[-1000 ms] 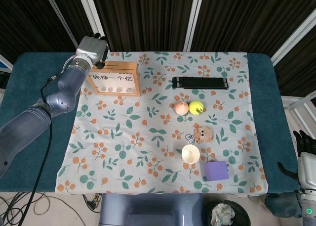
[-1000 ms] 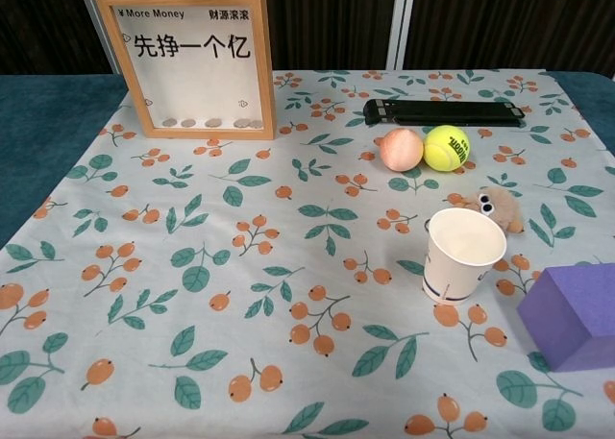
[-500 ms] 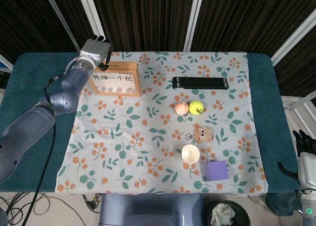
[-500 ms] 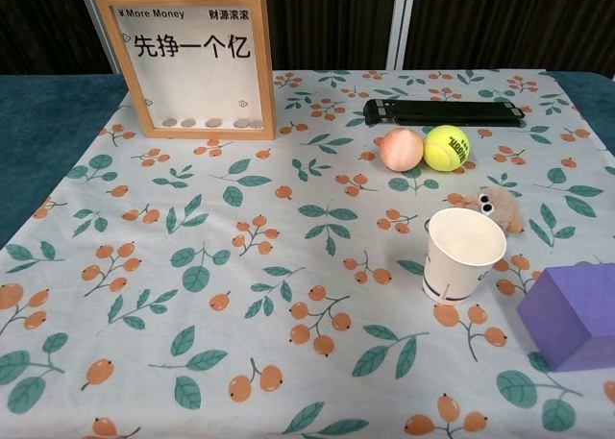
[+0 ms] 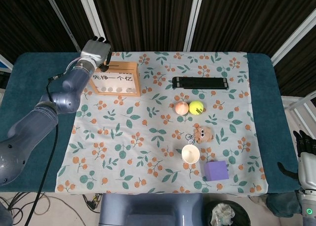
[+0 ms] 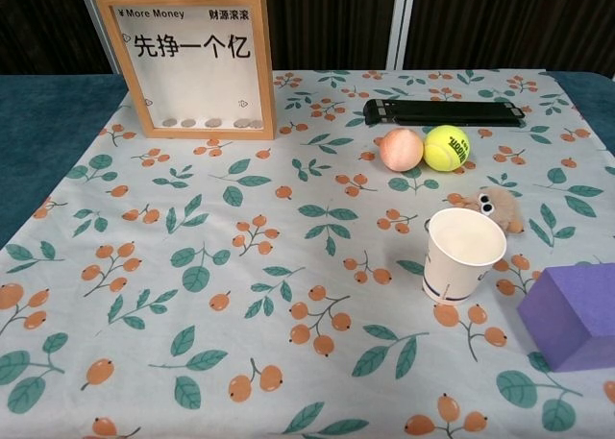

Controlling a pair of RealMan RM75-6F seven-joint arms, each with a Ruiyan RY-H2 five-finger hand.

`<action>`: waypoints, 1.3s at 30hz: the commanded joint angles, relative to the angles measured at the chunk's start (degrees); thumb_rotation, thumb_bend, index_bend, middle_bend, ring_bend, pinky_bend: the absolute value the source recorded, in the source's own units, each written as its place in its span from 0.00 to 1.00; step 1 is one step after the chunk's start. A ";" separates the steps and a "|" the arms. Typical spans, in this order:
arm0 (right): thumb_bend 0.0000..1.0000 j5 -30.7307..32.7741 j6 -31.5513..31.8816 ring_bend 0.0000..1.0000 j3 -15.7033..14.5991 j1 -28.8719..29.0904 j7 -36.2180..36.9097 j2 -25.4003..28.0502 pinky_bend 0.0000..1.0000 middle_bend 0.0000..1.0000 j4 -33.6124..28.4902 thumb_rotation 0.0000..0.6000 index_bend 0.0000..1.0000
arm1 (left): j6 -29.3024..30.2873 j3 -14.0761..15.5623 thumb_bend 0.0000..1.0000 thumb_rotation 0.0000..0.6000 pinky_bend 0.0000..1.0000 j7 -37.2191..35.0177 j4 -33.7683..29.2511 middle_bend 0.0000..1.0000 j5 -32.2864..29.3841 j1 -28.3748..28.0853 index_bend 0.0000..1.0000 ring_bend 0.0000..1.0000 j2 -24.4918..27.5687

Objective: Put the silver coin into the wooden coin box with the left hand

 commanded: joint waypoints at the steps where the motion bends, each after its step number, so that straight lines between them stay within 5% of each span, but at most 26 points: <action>1: 0.26 -0.01 0.01 0.00 -0.01 -0.01 0.00 0.01 0.00 0.00 -0.02 1.00 0.04 | -0.12 0.60 0.60 1.00 0.00 -0.92 0.30 0.12 0.58 -0.22 0.67 0.00 -0.31; 39: 0.26 0.27 -0.30 0.00 -0.11 -0.02 0.09 0.29 0.00 0.00 -0.50 1.00 0.04 | -2.43 6.13 0.58 1.00 0.00 -11.86 3.43 0.10 6.39 -2.36 0.60 0.00 -2.89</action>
